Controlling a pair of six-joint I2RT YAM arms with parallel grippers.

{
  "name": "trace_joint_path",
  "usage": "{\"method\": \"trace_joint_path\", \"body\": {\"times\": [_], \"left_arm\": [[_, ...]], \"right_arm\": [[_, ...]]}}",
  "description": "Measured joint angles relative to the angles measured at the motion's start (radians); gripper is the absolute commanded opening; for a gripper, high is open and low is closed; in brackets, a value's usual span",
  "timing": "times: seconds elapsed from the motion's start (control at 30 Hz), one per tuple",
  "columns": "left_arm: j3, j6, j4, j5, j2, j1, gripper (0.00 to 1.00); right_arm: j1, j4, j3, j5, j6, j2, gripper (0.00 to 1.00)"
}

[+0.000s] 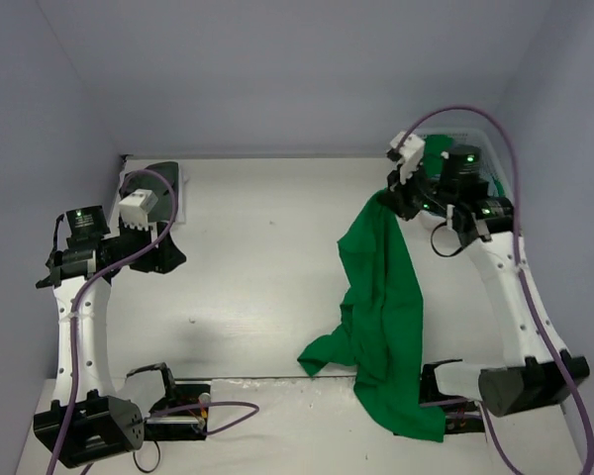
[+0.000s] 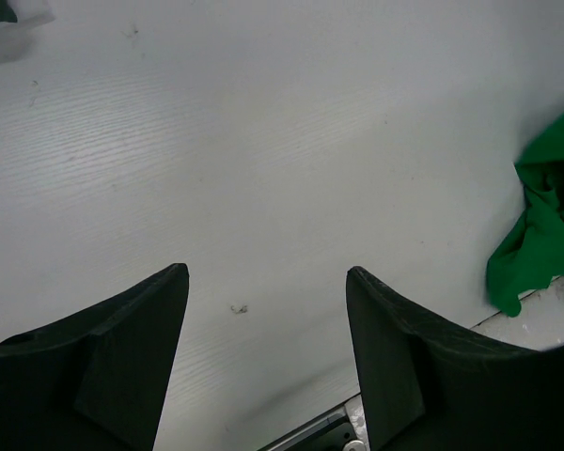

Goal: Fold and stack the t-shirts
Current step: Move the tshirt to the center of the board

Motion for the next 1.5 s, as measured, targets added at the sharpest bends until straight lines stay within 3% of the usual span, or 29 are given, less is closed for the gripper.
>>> {"method": "trace_joint_path", "body": {"times": [0.3, 0.47, 0.6, 0.8, 1.0, 1.07, 1.1, 1.23, 1.33, 1.5], "left_arm": [[-0.001, -0.012, 0.011, 0.087, 0.013, -0.01, 0.62], [-0.001, -0.015, 0.024, 0.092, 0.047, -0.117, 0.62], [-0.011, -0.009, 0.029, 0.064, 0.068, -0.177, 0.62], [-0.027, -0.01, 0.029, 0.043, 0.063, -0.178, 0.62], [-0.031, -0.01, 0.03, 0.03, 0.045, -0.178, 0.62], [-0.031, -0.01, 0.031, 0.026, 0.044, -0.178, 0.62], [-0.032, -0.01, 0.031, 0.024, 0.044, -0.178, 0.62], [-0.033, -0.01, 0.031, 0.016, 0.044, -0.178, 0.62], [-0.047, -0.01, 0.039, 0.011, 0.032, -0.178, 0.62], [-0.066, -0.01, 0.04, 0.006, -0.002, -0.178, 0.62]], "right_arm": [[0.06, 0.022, -0.201, 0.008, -0.027, 0.137, 0.0], [0.06, 0.103, -0.203, 0.091, -0.017, 0.135, 0.0], [0.062, 0.183, -0.203, 0.29, -0.003, 0.144, 0.0], [0.059, 0.357, -0.22, 0.672, -0.017, 0.268, 0.0], [0.033, 0.488, -0.249, 0.867, -0.018, 0.43, 0.0], [0.027, 0.503, -0.229, 0.912, -0.016, 0.499, 0.2], [0.026, 0.5, -0.207, 0.938, -0.014, 0.536, 0.4], [0.031, 0.487, -0.103, 1.0, -0.004, 0.662, 0.66], [0.043, 0.468, -0.126, 1.005, 0.004, 0.638, 0.68], [0.071, 0.422, -0.219, 0.965, 0.008, 0.455, 0.58]]}}
